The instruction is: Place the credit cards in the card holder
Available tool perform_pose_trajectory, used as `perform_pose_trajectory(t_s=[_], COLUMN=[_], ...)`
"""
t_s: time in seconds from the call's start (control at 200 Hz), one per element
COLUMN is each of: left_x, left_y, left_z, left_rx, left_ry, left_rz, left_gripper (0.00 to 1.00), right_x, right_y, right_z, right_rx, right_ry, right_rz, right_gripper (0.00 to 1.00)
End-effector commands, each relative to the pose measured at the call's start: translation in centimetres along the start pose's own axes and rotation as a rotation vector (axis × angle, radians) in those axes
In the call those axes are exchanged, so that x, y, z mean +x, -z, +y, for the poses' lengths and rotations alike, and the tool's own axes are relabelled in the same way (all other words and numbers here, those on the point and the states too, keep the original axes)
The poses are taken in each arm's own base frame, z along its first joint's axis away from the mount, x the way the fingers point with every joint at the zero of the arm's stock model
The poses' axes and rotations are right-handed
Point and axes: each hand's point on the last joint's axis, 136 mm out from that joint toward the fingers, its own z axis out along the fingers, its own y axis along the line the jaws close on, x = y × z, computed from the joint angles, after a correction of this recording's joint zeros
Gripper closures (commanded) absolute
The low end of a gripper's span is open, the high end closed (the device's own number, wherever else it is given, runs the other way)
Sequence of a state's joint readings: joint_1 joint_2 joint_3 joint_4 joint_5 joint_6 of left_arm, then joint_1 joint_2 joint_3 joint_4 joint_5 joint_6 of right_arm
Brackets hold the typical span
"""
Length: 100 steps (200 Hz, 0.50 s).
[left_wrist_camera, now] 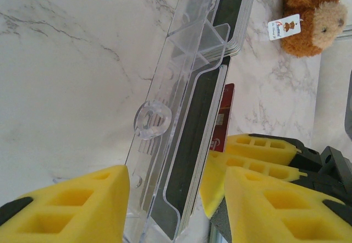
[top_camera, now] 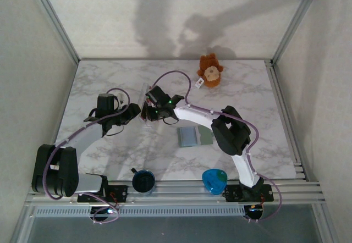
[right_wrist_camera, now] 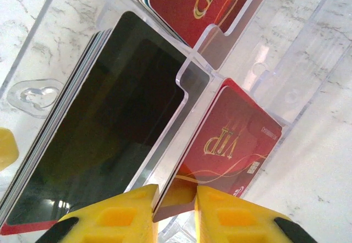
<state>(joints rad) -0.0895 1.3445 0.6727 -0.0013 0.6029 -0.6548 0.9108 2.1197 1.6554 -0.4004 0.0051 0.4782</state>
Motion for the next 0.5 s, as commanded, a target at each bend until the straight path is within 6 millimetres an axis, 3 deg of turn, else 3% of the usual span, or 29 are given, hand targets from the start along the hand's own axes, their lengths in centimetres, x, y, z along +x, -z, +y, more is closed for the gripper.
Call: perform_pose_trajectory(t_s=[0.0,0.365,0.496], left_x=[-0.2,-0.4,-0.3], left_y=[0.0,0.1,0.1], left_z=[0.3,0.0,0.0], left_rx=[-0.008,-0.005,-0.003], left_ry=[-0.001,-0.005,-0.003], left_rz=[0.0,-0.003,0.0], left_gripper=[0.51,0.51,0.51], right_x=[0.3,0.4,0.4], right_y=[1.0,2.5,2.8], right_z=[0.1,1.5,2.0], right_rx=[0.017,-0.049,-0.071], right_ry=[0.028,0.035,0.034], right_rz=[0.002,0.011,0.016], right_gripper=[0.8,0.81,0.88])
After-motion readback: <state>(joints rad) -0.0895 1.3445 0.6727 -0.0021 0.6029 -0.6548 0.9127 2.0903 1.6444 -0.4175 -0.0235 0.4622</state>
